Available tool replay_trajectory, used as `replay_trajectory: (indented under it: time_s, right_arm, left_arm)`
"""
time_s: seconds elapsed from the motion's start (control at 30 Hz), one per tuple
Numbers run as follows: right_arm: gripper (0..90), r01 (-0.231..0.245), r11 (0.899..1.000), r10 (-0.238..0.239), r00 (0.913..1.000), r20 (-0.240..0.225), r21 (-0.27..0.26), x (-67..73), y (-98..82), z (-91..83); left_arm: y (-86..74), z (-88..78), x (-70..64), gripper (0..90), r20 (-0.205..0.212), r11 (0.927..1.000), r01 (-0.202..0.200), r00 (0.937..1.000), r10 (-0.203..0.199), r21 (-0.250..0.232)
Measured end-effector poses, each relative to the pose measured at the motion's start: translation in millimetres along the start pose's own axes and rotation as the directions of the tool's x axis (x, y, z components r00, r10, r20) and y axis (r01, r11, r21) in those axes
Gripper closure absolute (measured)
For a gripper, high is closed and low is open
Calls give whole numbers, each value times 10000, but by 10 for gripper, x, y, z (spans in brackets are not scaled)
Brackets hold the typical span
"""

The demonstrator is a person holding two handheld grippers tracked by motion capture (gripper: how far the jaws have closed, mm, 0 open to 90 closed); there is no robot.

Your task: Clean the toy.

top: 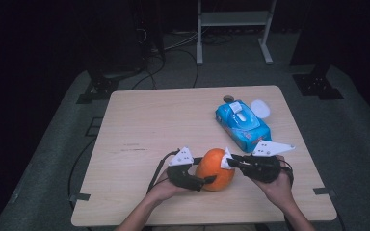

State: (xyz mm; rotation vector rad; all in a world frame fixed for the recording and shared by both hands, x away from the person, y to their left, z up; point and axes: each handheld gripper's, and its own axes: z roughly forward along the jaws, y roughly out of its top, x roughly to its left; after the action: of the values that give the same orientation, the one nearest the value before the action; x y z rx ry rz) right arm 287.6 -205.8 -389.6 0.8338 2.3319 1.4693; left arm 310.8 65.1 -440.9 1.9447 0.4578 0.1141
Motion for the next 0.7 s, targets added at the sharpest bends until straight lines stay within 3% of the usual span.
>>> replay_trajectory:
  time_s: [0.1,0.17,0.3,0.43,0.5,0.63,0.7]
  right_arm:
    - [794,504,9987,-505,9982,-311,-44,132,66,23]
    - [794,824,9966,-824,9964,-201,-25,175,101,35]
    - [794,458,9989,-458,9989,67,-6,55,92,-12]
    - [794,64,9999,-67,9996,283,98,-68,17,-75]
    - [797,31,9999,-34,9997,246,129,-67,6,-98]
    - [796,536,9984,-532,9983,-226,164,85,64,-73]
    - [796,903,9955,-901,9959,-69,286,130,96,-53]
  left_arm:
    - [-4,31,-88,252,50,9972,-732,9973,732,178]
    - [4,39,-126,253,2,9937,-1095,9940,1095,249]
    - [-6,57,-183,255,108,9861,-1644,9864,1642,246]
    - [6,59,-200,245,146,9848,-1724,9850,1722,185]
    - [6,73,-203,246,165,9863,-1645,9863,1643,129]
    - [2,90,-241,248,136,9809,-1929,9812,1926,251]
    - [-3,77,-224,246,200,9828,-1837,9829,1833,187]
